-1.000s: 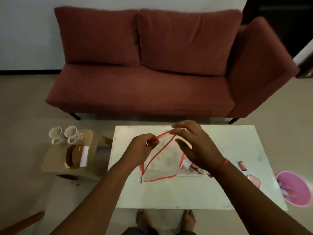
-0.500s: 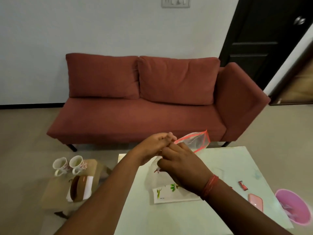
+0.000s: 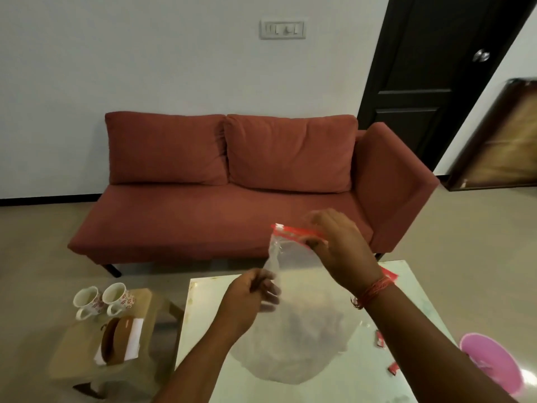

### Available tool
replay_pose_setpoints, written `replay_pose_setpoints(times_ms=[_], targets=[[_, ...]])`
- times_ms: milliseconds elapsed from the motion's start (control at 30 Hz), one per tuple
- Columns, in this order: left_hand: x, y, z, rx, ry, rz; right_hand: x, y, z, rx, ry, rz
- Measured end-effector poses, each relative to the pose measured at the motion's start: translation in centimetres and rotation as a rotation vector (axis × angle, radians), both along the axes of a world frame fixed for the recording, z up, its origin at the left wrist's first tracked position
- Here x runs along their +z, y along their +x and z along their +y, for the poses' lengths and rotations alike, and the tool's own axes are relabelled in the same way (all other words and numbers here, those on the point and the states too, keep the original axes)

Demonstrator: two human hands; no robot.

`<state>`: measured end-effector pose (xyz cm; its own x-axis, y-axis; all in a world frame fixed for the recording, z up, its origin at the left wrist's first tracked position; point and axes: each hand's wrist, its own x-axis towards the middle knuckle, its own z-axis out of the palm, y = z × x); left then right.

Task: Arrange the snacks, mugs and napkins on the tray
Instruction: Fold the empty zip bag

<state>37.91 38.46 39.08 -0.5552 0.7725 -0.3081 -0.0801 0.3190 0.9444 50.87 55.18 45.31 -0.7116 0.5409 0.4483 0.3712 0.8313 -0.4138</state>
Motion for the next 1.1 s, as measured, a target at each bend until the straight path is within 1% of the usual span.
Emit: replay_pose_setpoints(times_ms=[67,100,133,167,233,267,300,333,400,467,533,600,667,733,800,867,967,1000,1033,1100], targets=[[0.6,0.6,0.8,0.084,0.038,-0.010,-0.7,2.9,1.9,-0.128,-0.055,0.186],[0.9,1.0,1.2,0.124,0.056,-0.016,-1.3,4.4,2.6,-0.198,-0.142,0.279],[1.0,1.3,1.6,0.162,0.080,-0.026,-1.9,5.7,3.0,-0.249,-0.312,0.353],[1.3,1.8,2.0,0.197,0.099,-0.032,-2.7,6.8,3.2,-0.253,-0.577,0.398],[1.7,3.0,2.9,0.235,0.141,-0.062,-4.8,8.3,3.4,-0.098,-1.118,0.371],[1.9,3.7,3.5,0.237,0.159,-0.079,-6.0,8.9,3.6,-0.005,-1.309,0.300],[2.0,4.4,4.0,0.227,0.169,-0.081,-7.0,9.3,3.7,0.076,-1.437,0.246],[2.1,5.1,4.7,0.214,0.170,-0.070,-7.8,9.7,4.0,0.137,-1.520,0.218],[2.2,6.4,5.6,0.209,0.179,-0.057,-8.7,10.6,5.1,0.182,-1.570,0.204],[2.2,6.9,6.1,0.244,0.213,-0.076,-8.9,11.4,6.5,0.190,-1.574,0.253],[2.0,7.0,6.3,0.283,0.227,-0.068,-9.0,12.3,7.9,0.161,-1.610,0.373],[1.5,7.4,6.8,0.300,0.208,-0.045,-8.9,13.1,9.2,0.091,-1.595,0.521],[1.0,7.9,7.3,0.326,0.194,-0.038,-8.6,13.2,9.7,0.060,-1.581,0.598],[0.5,8.4,7.9,0.340,0.197,-0.052,-8.1,13.3,9.6,0.085,-1.609,0.567],[0.5,8.7,8.3,0.302,0.177,-0.048,-7.4,13.3,9.6,0.138,-1.667,0.469],[0.4,8.5,8.5,0.266,0.155,-0.028,-7.1,13.4,10.0,0.157,-1.814,0.404],[0.5,7.8,8.6,0.252,0.176,-0.045,-6.9,13.6,10.3,0.181,-2.099,0.429],[0.5,7.5,8.6,0.251,0.187,-0.055,-6.9,13.5,10.3,0.180,-2.123,0.430],[0.5,7.1,8.5,0.250,0.192,-0.054,-7.0,13.4,10.3,0.187,-2.085,0.426],[0.5,6.4,8.5,0.254,0.203,-0.029,-7.1,13.3,10.7,0.166,-1.900,0.455]])
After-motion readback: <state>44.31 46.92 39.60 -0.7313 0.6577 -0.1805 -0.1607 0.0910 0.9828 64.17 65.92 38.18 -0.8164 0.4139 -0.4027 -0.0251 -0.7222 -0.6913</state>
